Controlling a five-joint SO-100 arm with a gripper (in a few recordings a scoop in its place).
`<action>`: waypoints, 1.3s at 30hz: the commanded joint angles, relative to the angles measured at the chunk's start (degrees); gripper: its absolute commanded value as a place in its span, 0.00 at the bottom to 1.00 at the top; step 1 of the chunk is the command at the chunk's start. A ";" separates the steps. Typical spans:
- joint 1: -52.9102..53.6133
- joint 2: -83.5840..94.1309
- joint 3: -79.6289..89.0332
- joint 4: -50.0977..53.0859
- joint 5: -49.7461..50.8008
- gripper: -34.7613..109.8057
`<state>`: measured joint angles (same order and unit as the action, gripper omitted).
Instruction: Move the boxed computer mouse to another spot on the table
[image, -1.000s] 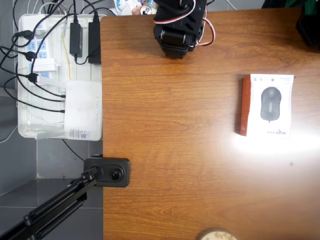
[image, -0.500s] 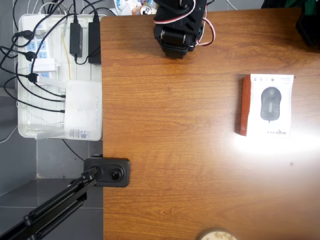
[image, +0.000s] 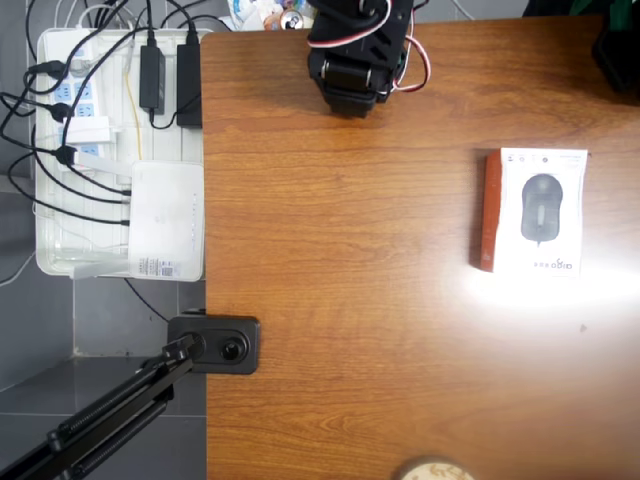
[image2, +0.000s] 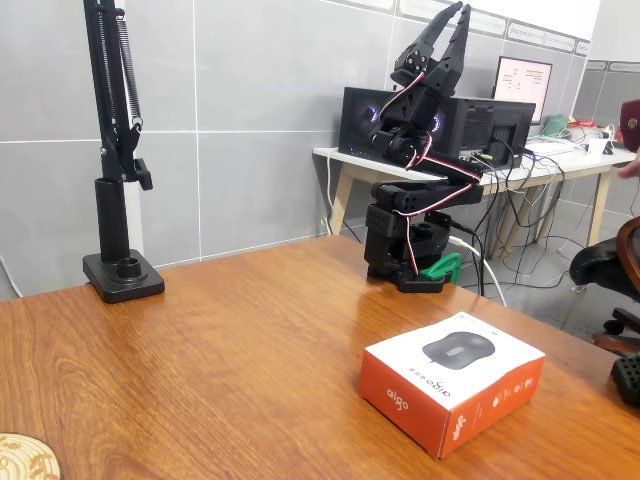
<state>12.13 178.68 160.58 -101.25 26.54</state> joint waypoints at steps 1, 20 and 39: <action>0.26 -0.62 -0.09 0.00 0.18 0.24; 0.26 -0.62 -0.09 0.00 0.18 0.24; 0.35 -0.62 -0.09 0.35 -3.34 0.32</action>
<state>12.13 178.68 160.58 -101.25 24.43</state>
